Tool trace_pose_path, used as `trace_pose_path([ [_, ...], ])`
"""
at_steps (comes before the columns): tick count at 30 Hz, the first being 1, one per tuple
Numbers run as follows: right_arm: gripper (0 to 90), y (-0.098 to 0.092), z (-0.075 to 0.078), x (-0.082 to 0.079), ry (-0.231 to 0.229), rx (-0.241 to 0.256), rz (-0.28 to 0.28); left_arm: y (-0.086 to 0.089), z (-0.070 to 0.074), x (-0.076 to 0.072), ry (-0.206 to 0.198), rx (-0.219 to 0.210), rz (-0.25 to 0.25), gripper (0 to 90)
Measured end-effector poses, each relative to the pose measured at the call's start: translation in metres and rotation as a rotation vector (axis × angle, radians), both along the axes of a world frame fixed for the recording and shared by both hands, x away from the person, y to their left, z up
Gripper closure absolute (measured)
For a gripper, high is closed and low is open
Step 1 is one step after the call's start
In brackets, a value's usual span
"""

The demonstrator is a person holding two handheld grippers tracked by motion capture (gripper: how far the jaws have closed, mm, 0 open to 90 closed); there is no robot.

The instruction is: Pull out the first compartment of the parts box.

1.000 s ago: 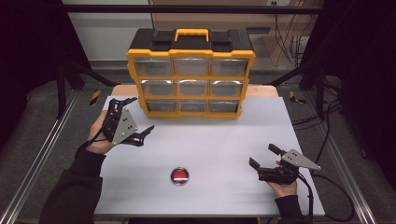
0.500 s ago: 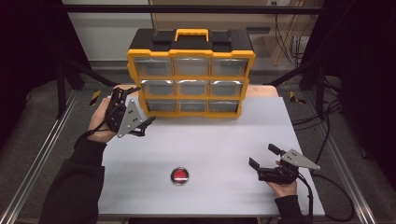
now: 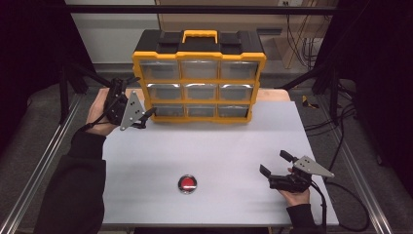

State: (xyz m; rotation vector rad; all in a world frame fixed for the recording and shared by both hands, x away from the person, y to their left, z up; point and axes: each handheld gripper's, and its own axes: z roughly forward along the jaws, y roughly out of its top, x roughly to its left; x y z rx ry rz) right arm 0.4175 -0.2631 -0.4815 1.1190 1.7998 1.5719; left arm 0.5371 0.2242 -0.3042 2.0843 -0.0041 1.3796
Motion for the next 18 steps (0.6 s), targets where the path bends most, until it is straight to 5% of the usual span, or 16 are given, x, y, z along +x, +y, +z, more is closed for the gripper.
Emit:
trace_pose_path([
  [18, 1.3, 0.0, 0.0, 0.0, 0.002, 0.002, -0.001, -0.012, -0.003, 0.034, -0.05, 0.088, 0.0, 4.5],
])
